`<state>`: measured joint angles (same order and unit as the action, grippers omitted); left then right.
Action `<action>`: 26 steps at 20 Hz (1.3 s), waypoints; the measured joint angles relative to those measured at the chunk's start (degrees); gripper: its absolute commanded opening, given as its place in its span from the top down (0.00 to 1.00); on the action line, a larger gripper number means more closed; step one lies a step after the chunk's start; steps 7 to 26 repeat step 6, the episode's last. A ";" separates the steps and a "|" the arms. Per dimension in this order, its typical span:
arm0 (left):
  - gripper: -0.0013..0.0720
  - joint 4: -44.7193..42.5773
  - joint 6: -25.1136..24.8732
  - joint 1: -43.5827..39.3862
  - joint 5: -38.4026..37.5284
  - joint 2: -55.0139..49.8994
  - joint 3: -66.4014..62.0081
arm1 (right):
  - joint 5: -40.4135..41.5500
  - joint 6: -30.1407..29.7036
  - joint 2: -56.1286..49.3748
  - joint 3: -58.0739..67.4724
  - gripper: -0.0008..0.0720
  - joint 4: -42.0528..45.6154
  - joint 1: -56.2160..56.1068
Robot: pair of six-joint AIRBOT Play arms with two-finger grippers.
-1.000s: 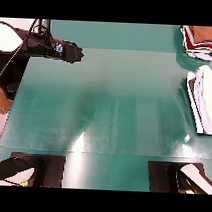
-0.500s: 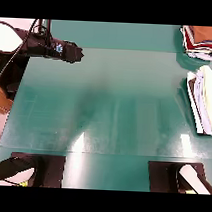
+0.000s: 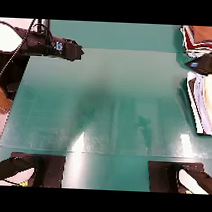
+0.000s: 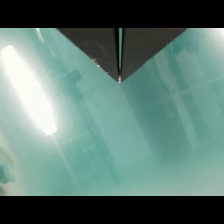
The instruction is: Fold the shirts.
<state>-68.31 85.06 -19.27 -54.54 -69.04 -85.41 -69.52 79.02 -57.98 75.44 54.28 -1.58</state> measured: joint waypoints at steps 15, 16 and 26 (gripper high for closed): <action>0.95 0.00 0.00 0.00 1.49 0.00 0.00 | 0.79 -0.04 -1.25 0.04 0.96 -0.13 -4.96; 0.95 0.00 0.00 0.00 1.49 0.00 0.00 | 0.79 -0.04 -1.25 0.04 0.96 -0.13 -4.96; 0.95 0.00 0.00 0.00 1.49 0.00 0.00 | 0.79 -0.04 -1.25 0.04 0.96 -0.13 -4.96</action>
